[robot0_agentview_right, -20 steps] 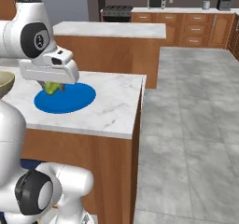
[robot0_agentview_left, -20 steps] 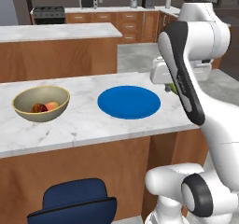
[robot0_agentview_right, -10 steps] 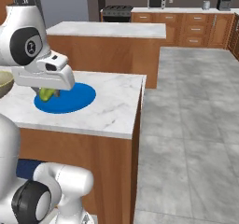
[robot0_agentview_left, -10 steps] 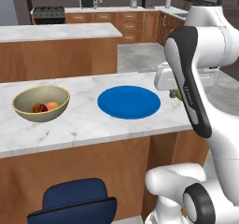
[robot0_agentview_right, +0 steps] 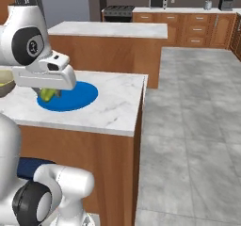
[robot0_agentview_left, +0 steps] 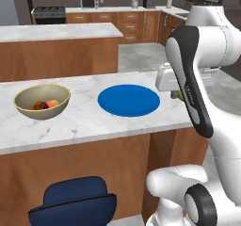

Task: Take the fruits from the plate on the dining counter and place two fruits in each bowl.

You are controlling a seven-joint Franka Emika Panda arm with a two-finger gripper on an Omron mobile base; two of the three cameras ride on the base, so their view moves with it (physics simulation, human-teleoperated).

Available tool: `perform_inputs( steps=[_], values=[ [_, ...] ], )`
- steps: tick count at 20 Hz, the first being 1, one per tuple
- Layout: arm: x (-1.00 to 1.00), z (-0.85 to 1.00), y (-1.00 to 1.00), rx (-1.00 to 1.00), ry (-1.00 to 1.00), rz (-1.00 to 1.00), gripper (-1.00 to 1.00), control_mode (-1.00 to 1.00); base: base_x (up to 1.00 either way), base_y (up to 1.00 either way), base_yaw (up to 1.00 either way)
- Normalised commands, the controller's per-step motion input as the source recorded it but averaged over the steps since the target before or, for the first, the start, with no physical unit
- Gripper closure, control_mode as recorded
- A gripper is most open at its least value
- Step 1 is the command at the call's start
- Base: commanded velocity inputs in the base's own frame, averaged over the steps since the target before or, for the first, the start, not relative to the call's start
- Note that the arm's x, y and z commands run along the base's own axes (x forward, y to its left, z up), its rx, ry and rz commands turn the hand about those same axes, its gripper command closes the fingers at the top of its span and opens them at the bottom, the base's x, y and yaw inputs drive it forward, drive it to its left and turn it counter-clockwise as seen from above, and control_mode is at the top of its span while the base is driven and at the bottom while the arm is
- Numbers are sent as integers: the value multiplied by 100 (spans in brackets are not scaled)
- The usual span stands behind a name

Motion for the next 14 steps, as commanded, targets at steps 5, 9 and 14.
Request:
perform_inputs(
  steps=[5, 9, 14],
  values=[
    [0, 0, 0, 0, 0, 0, 100, 100, -96, 0, 0],
    [0, 0, 0, 0, 0, 0, 100, 100, -70, 58, 0],
    [0, 0, 0, 0, 0, 0, 100, 100, 0, 100, 0]
  ],
)
